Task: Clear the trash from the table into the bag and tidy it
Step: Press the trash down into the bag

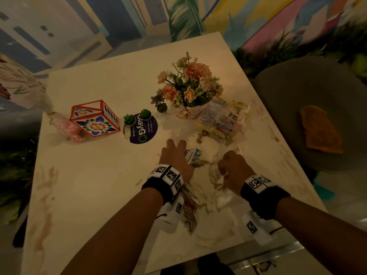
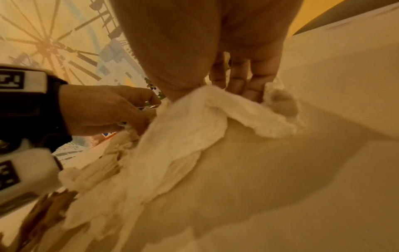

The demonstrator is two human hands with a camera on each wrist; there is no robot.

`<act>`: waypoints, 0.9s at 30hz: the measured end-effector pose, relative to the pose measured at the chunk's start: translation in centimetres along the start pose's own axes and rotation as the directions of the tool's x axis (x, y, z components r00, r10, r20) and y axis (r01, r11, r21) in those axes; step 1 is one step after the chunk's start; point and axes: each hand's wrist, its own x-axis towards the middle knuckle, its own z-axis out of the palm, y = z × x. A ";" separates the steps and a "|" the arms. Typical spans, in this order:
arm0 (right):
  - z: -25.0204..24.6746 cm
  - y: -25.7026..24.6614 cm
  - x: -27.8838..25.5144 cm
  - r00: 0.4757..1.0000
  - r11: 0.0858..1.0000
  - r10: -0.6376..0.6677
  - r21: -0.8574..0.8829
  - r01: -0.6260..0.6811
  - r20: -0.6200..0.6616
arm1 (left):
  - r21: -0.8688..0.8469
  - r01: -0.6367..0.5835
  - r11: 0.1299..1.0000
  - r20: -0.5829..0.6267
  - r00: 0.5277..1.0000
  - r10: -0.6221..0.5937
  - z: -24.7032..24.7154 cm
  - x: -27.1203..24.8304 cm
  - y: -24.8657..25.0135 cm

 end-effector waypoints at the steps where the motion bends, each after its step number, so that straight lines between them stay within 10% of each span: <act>1: -0.1 0.0 0.3 1.000 1.000 -0.006 0.023 0.006 0.003 | -0.046 0.023 0.999 0.001 1.000 -0.023 -0.2 0.1 -0.3; 16: -7.9 -2.1 -1.1 0.916 0.835 0.179 0.547 0.051 -0.358 | -0.812 -0.025 0.583 -0.100 0.990 -0.097 -4.9 -1.6 -3.7; 27: -8.3 -10.2 1.6 0.971 0.910 0.082 0.415 0.020 -0.227 | -0.945 -0.044 0.323 -0.093 0.986 -0.140 -6.9 -3.8 -10.8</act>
